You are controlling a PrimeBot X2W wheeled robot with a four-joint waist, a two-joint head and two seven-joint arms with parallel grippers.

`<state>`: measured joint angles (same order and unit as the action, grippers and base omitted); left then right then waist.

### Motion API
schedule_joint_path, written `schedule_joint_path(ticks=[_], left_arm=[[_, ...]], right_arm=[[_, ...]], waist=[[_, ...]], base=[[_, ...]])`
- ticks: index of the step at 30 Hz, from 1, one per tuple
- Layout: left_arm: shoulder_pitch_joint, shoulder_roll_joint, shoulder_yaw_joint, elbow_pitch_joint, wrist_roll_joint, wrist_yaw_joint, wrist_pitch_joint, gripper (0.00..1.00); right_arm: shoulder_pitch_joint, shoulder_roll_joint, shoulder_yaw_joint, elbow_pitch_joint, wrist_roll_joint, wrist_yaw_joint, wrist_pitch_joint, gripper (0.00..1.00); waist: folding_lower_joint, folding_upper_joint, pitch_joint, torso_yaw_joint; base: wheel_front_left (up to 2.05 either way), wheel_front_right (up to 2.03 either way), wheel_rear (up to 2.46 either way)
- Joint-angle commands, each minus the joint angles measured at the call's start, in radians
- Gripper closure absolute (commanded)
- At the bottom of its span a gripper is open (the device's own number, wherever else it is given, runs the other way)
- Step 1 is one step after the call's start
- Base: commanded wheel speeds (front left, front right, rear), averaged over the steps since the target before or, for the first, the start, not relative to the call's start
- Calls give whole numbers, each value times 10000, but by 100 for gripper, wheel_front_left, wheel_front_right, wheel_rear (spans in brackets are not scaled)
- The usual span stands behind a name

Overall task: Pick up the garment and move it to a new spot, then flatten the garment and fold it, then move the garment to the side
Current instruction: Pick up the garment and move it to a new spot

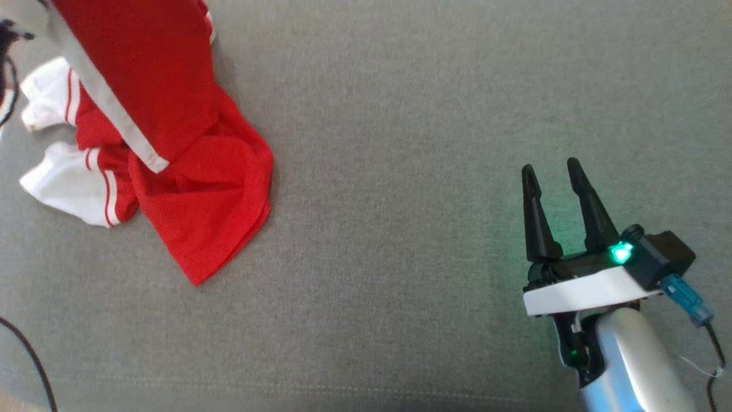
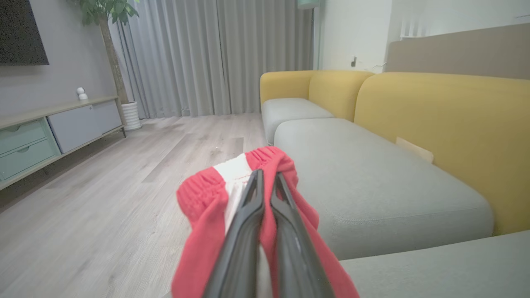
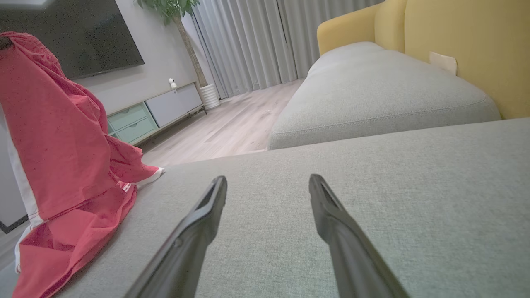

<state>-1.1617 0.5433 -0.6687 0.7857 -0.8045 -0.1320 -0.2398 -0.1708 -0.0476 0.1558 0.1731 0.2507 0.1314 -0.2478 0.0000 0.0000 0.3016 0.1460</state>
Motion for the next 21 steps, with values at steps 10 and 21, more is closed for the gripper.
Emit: schedule_joint_path(ticks=[10, 21], left_arm=[[521, -180, -88, -2614, -196, 377, 203, 100], [1045, -2223, -480, -4727, -725, 1761, 691, 100]], right_arm=[[41, -26, 688, -123, 620, -7, -136, 0], [-105, -26, 1256, -350, 1248, -7, -138, 0]], waist=[[0, 0, -1372, -920], [0, 0, -1750, -3008]], base=[[0, 0, 0], [0, 0, 0]])
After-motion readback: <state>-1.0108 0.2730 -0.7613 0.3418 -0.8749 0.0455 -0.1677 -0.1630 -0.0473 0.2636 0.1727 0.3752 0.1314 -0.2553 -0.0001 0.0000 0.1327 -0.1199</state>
